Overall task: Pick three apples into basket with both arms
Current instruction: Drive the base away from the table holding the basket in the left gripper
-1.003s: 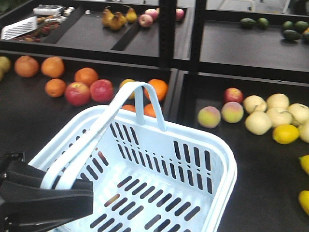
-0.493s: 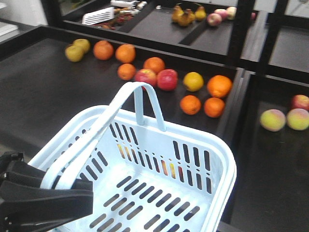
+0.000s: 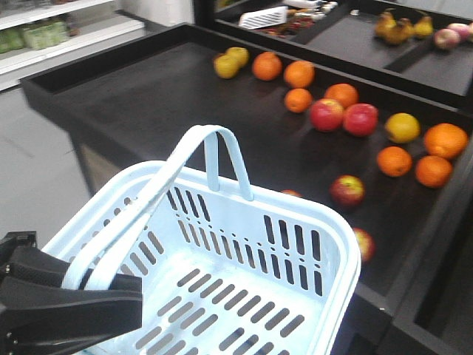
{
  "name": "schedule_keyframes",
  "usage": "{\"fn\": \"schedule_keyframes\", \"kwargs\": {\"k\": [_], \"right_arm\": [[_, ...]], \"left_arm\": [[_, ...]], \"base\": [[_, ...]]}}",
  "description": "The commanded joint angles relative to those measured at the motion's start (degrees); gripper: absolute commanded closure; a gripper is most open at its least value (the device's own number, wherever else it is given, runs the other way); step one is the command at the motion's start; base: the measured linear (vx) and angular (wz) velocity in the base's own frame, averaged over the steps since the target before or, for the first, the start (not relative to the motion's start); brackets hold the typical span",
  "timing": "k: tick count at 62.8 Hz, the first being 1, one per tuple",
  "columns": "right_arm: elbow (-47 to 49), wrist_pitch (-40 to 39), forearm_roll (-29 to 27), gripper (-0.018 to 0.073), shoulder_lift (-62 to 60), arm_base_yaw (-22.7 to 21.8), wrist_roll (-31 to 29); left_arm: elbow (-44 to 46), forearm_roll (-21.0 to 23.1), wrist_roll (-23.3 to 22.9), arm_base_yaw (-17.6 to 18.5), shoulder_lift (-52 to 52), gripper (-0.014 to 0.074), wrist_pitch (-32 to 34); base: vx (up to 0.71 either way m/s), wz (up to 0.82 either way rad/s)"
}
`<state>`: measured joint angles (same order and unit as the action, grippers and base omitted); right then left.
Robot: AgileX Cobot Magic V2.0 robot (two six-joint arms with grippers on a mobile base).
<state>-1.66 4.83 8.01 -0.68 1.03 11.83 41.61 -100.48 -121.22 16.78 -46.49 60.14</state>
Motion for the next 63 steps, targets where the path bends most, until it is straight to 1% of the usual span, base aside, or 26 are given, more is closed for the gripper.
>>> {"fn": "schedule_keyframes", "kwargs": {"k": [1, 38, 63], "right_arm": [[-0.71, -4.06, 0.67, 0.0568, -0.74, -0.37, -0.03], [-0.71, -4.06, 0.67, 0.0568, -0.74, -0.37, -0.03], [-0.71, -4.06, 0.67, 0.0568, -0.74, -0.37, -0.03]], "left_arm": [[1.65, -2.81, -1.6, 0.25, 0.39, 0.0603, -1.15], [1.65, -2.81, -1.6, 0.25, 0.39, 0.0603, -1.15], [1.65, -2.81, -1.6, 0.25, 0.39, 0.0603, -1.15]], "base": [[-0.15, 0.58], [-0.14, 0.55], [-0.12, 0.47]]}}
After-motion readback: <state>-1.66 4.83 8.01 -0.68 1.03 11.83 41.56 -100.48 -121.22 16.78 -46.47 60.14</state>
